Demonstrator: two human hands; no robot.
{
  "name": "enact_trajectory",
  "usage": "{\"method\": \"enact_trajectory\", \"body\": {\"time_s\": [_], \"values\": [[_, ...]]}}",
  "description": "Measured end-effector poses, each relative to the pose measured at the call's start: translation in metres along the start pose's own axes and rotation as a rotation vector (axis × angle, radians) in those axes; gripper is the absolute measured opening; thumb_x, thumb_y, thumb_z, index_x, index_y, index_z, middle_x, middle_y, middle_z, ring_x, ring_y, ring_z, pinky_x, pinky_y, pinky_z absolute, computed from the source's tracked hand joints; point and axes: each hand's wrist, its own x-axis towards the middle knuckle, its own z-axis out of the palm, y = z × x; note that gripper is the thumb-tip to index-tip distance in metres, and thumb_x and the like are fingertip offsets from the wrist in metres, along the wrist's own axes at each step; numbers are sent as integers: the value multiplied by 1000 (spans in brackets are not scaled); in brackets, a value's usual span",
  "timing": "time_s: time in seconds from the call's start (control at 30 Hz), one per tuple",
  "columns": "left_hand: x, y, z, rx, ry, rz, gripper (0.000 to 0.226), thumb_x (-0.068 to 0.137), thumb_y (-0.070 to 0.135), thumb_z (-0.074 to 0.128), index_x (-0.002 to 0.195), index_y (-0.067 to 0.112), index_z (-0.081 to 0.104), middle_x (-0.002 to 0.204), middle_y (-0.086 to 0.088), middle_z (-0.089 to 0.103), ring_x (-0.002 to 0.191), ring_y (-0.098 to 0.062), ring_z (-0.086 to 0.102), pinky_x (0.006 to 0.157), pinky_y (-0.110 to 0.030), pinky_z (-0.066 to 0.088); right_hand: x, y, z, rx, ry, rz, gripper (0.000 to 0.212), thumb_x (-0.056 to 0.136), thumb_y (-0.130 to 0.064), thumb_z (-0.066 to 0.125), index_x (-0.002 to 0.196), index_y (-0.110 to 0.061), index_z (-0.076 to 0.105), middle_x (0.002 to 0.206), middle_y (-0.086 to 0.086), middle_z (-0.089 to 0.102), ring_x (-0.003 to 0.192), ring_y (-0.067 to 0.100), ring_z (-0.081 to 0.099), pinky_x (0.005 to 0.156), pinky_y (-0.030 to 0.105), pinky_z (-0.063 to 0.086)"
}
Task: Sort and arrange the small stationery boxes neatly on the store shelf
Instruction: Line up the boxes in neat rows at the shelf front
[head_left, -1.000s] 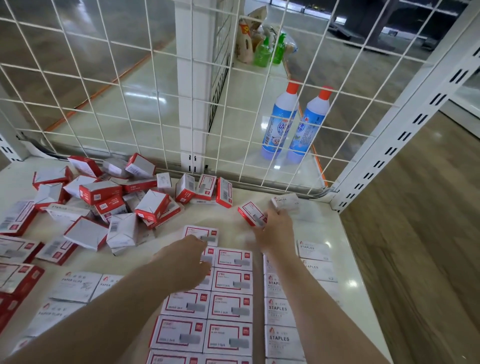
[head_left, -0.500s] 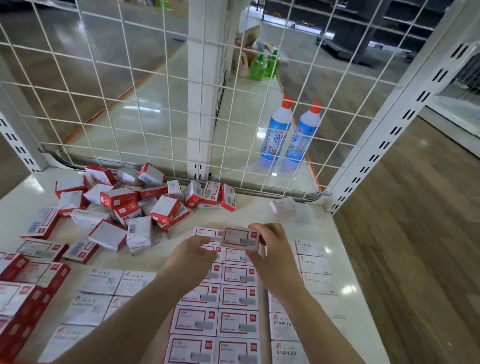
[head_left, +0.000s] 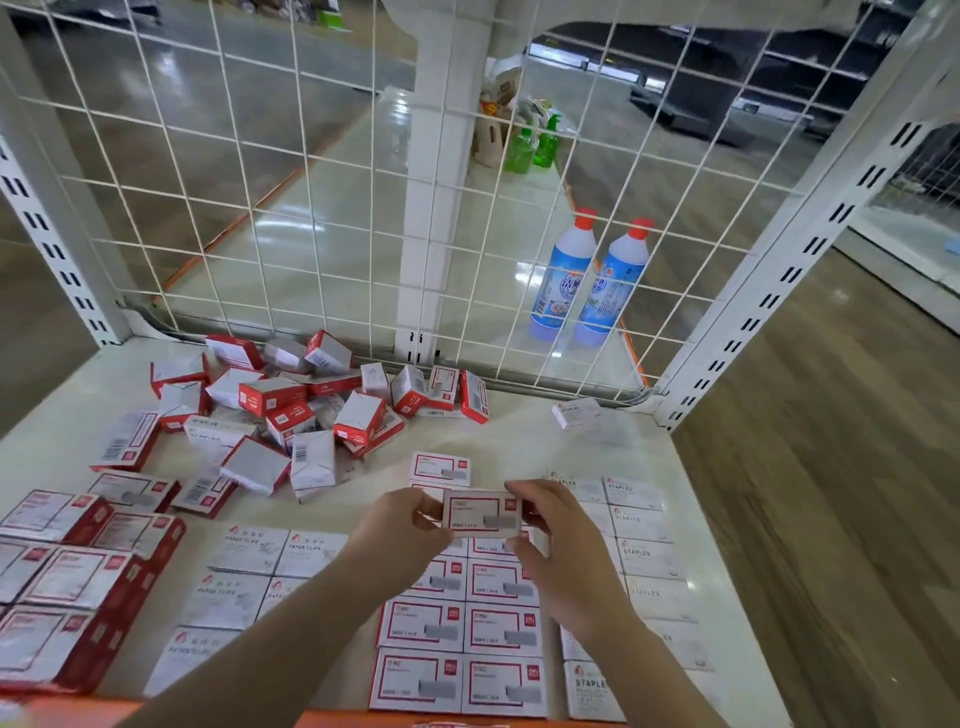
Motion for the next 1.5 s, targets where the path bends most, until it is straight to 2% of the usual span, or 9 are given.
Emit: {"method": "enact_trajectory", "body": {"time_s": [0.37,0.6,0.8,0.9,0.97,1.17,1.33,1.43,1.5], "values": [[4,-4,3,80,3,24,9,90,18,57,97,23,56,94,6,67,82,-14,65,79,-32,56,1,-1,-5,-46,-17,60,46,87,-12,60,129,-28,48,123,-17,50,106,-6,42,99,13,35],[11,-6,8,103,29,34,29,91,21,55,121,21,52,104,7,59,80,-7,59,64,-19,51,10,15,-7,7,-9,151,45,86,-11,62,128,-23,50,122,-10,53,110,4,49,99,18,39],[15,-10,7,364,33,128,41,94,27,50,134,25,41,137,6,41,111,-11,49,86,-23,46,29,28,-7,-56,28,212,40,89,-14,59,127,-21,50,111,-10,49,101,3,46,85,11,37],[18,-15,7,630,53,218,50,95,24,46,142,25,30,149,4,26,135,-15,28,109,-32,28,44,33,-4,-127,3,232,23,90,-15,53,111,-25,54,104,-9,50,95,7,49,63,7,34],[19,-19,8,751,54,247,56,96,18,42,147,25,19,156,4,10,143,-17,11,116,-35,13,52,35,-3,-144,-6,228,13,90,-14,50,99,-24,55,103,-6,52,88,5,50,54,6,35],[29,-25,12,788,48,263,62,99,15,37,149,27,3,157,5,-12,144,-15,-9,116,-33,-1,67,38,-1,-122,-14,184,19,89,-10,47,102,-14,60,99,-3,53,88,9,51,61,5,33],[37,-21,18,731,49,224,51,100,25,34,146,34,13,157,8,-7,144,-18,-12,116,-37,-1,76,36,-2,-46,-112,194,20,91,-6,45,104,-5,61,86,-9,56,70,-1,52,52,6,43],[41,-19,20,662,71,208,49,99,24,38,143,36,22,157,10,2,145,-18,-5,117,-37,5,79,39,0,-121,-144,202,32,93,-3,40,121,-11,54,113,-2,56,89,3,51,66,4,41],[43,-19,20,645,84,210,50,98,21,41,143,34,25,156,10,8,145,-16,-1,117,-35,8,82,41,3,-170,-166,203,34,92,-5,42,124,-15,51,116,-2,52,98,9,49,69,8,43]]}}
